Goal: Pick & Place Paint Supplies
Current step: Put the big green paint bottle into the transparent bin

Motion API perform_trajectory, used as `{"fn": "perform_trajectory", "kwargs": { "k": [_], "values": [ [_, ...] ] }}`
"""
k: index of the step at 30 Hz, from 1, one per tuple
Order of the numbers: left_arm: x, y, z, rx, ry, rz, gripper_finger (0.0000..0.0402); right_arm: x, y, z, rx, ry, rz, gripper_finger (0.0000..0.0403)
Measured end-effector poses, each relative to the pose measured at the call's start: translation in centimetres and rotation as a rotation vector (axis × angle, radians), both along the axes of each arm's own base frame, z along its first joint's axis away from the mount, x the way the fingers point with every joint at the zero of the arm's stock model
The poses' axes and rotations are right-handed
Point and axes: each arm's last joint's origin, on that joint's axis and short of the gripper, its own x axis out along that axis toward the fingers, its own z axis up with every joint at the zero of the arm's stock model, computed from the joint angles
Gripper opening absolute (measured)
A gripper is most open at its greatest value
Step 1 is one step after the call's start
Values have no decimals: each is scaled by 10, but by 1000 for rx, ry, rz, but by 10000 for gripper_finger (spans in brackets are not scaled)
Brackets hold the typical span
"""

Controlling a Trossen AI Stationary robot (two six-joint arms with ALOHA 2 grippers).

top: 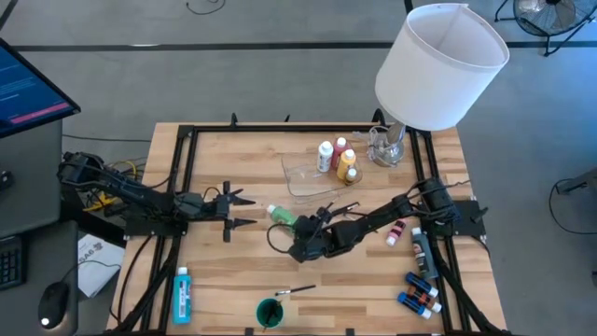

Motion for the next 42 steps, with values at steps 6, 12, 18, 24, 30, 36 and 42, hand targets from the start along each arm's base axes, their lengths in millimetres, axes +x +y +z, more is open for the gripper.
{"fn": "perform_trajectory", "kwargs": {
  "k": [6,12,18,24,30,36,42],
  "values": [
    [-2,1,-3,-2,7,24,182,1,2,5,-42,3,-16,174],
    [-2,1,-3,-21,4,28,182,-3,3,18,-107,-32,-47,175],
    [-2,1,-2,-27,-1,28,182,-13,9,48,-194,-84,-61,173],
    [0,-1,9,-81,-112,-46,182,-20,21,82,-237,-184,-12,173],
    [-1,-7,26,-122,-287,-237,182,-21,34,99,-278,-259,50,176],
    [-2,-6,35,-103,-375,-267,182,-16,41,110,-298,-327,97,173],
    [-1,2,36,-101,-387,-217,182,-13,43,117,-320,-375,121,173]
  ]
}}
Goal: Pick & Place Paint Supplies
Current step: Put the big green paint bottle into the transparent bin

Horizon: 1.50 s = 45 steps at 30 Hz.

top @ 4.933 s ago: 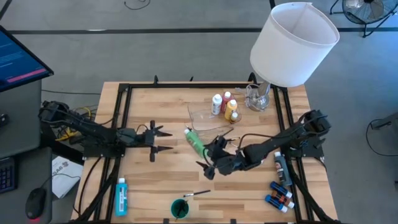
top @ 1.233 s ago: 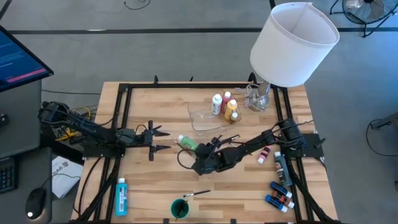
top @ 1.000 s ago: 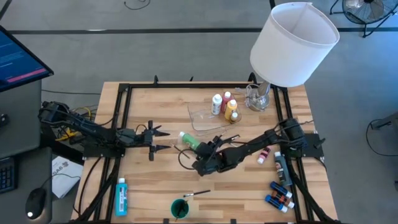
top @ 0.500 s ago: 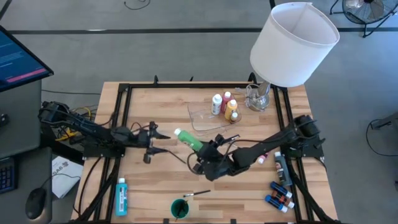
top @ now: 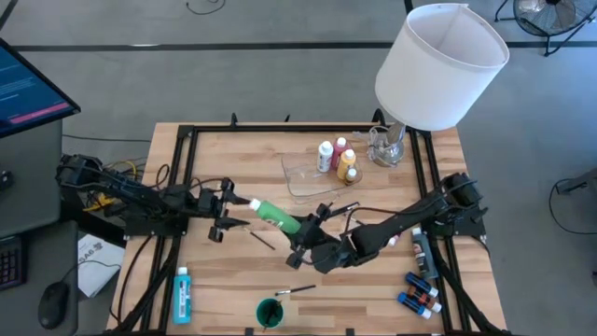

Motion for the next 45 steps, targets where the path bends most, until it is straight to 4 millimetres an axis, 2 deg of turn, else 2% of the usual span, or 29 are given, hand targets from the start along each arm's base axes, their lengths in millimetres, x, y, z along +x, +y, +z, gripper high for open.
{"fn": "perform_trajectory", "kwargs": {
  "k": [12,16,24,31,40,45],
  "values": [
    [-2,6,10,-9,-112,-20,182,11,-3,21,-43,-145,53,174],
    [-4,6,18,-14,-186,-51,182,15,-10,23,-24,-162,86,179],
    [5,3,33,-17,-224,-121,183,19,-19,24,-16,-174,84,175],
    [24,7,34,-20,-180,-69,209,19,-19,24,-16,-176,86,176],
    [64,4,38,-7,-130,-99,255,19,-19,24,-25,-169,88,186],
    [68,3,38,-1,-124,-114,258,18,-18,22,-33,-144,90,175]
  ]
}}
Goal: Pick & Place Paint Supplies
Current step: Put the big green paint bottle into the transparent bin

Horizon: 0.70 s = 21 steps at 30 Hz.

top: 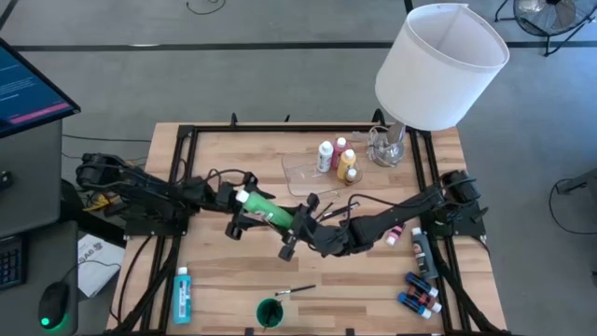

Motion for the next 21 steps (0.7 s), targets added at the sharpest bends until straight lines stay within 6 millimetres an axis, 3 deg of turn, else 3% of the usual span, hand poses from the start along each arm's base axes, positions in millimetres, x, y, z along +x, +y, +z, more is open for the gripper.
{"fn": "perform_trajectory", "kwargs": {
  "k": [10,16,21],
  "values": [
    [-9,-1,14,8,-69,-54,247,-2,6,-2,-7,17,12,188],
    [-10,-1,16,-6,-62,-60,245,-2,5,-2,-8,17,9,172],
    [-10,-1,15,-7,-57,-60,210,-2,5,-2,-9,20,10,183]
  ]
}}
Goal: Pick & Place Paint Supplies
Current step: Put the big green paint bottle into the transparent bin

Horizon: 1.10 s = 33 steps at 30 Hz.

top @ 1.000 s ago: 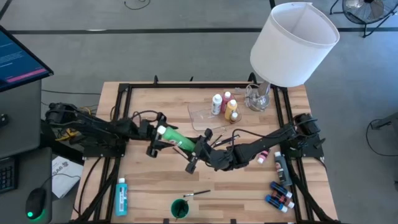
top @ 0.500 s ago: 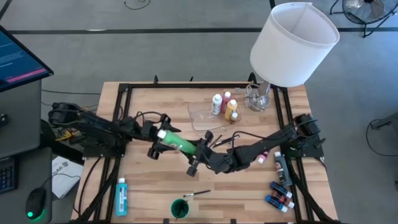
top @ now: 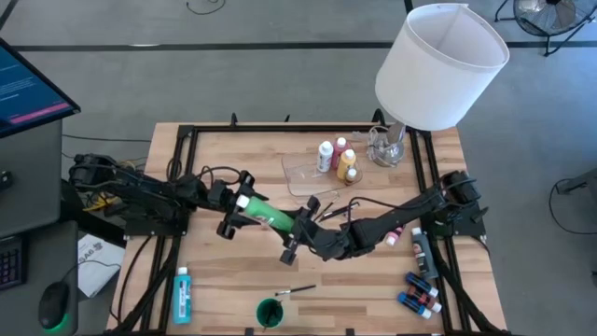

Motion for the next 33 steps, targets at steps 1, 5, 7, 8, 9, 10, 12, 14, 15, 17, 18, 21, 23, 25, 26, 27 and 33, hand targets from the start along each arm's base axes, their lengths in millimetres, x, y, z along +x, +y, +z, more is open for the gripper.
{"fn": "perform_trajectory", "kwargs": {
  "k": [1,5,7,8,9,10,12,14,15,17,18,21,23,25,26,27,33],
  "values": [
    [0,0,0,0,0,0,198,0,0,0,0,1,0,188],
    [0,0,1,-3,-5,-1,138,0,0,-1,-3,6,-3,196],
    [0,0,1,-5,-5,-1,123,0,0,-1,-5,11,-1,193],
    [0,0,1,-5,-5,-2,123,0,0,-1,-5,12,-1,192],
    [0,0,1,-4,-5,-2,123,0,0,-1,-10,16,0,191],
    [0,0,0,-2,-5,-1,123,0,0,-1,-25,26,3,191],
    [0,0,-1,1,6,1,122,-2,3,-3,-60,66,16,194],
    [1,0,-3,-8,33,5,122,-4,6,-6,-83,101,25,203],
    [2,0,-4,-15,45,11,122,-5,7,-7,-89,115,30,208],
    [4,1,-5,-35,75,33,121,-10,8,-5,-101,147,38,220],
    [6,1,-4,-41,95,39,121,-12,8,-4,-100,161,36,225],
    [16,1,-2,-35,177,68,121,-25,9,-1,-85,228,39,237],
    [24,1,2,-22,247,91,120,-35,10,2,-67,265,32,240],
    [32,1,0,5,357,150,118,-47,13,10,-50,278,13,241],
    [35,1,1,22,398,183,118,-54,15,14,-47,275,-1,240],
    [38,2,4,35,420,226,117,-60,18,18,-49,276,-15,239],
    [53,6,37,46,379,404,116,-96,39,18,-119,272,-90,239]
  ]
}}
